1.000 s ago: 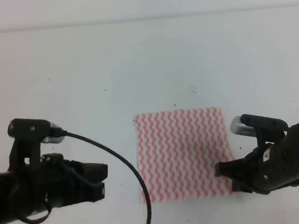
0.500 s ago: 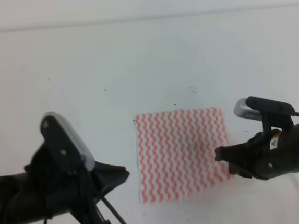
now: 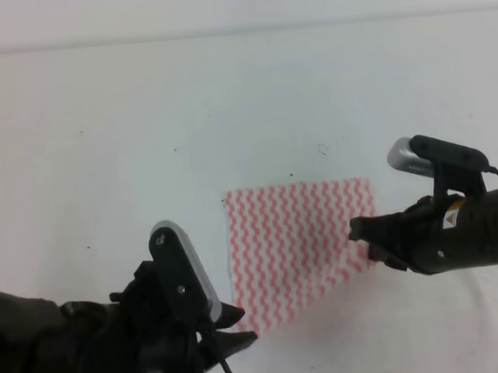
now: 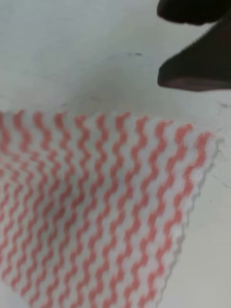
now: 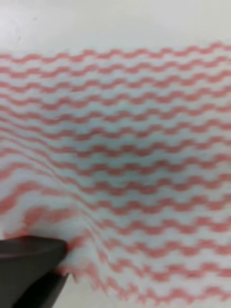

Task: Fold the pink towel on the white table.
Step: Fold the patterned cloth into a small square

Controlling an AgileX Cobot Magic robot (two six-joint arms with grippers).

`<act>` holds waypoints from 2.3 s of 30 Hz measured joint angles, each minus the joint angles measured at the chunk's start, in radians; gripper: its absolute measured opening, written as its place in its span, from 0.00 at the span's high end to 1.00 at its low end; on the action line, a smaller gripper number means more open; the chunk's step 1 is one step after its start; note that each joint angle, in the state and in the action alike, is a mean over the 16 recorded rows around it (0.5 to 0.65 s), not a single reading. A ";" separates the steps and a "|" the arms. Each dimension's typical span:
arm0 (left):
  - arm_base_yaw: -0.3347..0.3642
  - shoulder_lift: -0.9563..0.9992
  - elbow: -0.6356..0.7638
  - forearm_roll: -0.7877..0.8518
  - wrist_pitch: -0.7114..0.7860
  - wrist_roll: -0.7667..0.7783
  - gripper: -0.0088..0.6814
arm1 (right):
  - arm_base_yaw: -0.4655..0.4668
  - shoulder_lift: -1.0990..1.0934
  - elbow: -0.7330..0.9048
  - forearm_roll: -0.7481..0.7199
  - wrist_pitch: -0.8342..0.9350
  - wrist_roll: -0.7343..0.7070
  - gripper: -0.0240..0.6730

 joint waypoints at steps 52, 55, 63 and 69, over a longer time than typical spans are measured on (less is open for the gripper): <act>-0.007 0.311 -0.022 -0.297 -0.065 0.631 0.49 | 0.000 0.013 -0.005 0.026 -0.087 0.000 0.99; -0.007 0.324 -0.033 -0.298 -0.071 0.633 0.49 | 0.000 0.013 -0.005 0.025 -0.089 -0.001 0.99; -0.007 0.361 -0.066 -0.299 -0.091 0.631 0.49 | -0.001 0.008 -0.004 0.023 -0.091 -0.001 0.99; -0.007 0.377 -0.076 -0.299 -0.121 0.629 0.50 | -0.001 0.008 -0.005 0.020 -0.091 -0.002 0.99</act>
